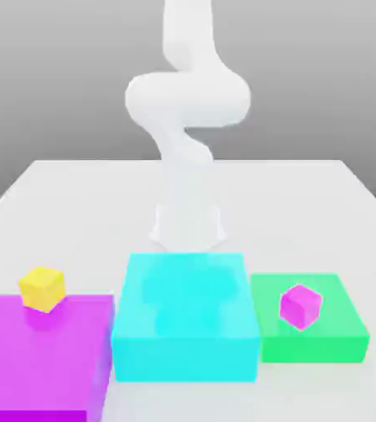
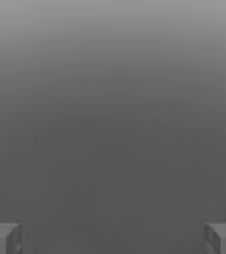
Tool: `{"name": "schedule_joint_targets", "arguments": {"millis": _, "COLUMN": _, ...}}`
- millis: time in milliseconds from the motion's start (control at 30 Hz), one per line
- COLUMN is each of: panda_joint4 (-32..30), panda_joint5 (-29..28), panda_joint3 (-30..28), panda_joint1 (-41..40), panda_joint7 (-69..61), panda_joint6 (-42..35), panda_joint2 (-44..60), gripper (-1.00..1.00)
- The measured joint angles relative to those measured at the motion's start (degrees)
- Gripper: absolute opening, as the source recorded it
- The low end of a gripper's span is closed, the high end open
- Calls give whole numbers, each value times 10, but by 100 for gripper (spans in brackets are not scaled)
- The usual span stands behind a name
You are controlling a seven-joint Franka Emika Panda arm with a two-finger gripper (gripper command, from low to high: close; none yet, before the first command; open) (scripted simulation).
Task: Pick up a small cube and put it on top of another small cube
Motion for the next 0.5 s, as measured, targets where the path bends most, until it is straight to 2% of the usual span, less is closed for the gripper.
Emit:
{"name": "schedule_joint_targets", "arguments": {"millis": 267, "panda_joint4": 20, "panda_joint5": 38, "panda_joint3": 40, "panda_joint1": 38, "panda_joint7": 35, "panda_joint6": 38, "panda_joint2": 169, "gripper": 0}}
{"name": "schedule_joint_targets", "arguments": {"millis": 500, "panda_joint4": 36, "panda_joint5": 35, "panda_joint3": 88, "panda_joint1": 65, "panda_joint7": 91, "panda_joint6": 72, "panda_joint2": 314, "gripper": 0}}
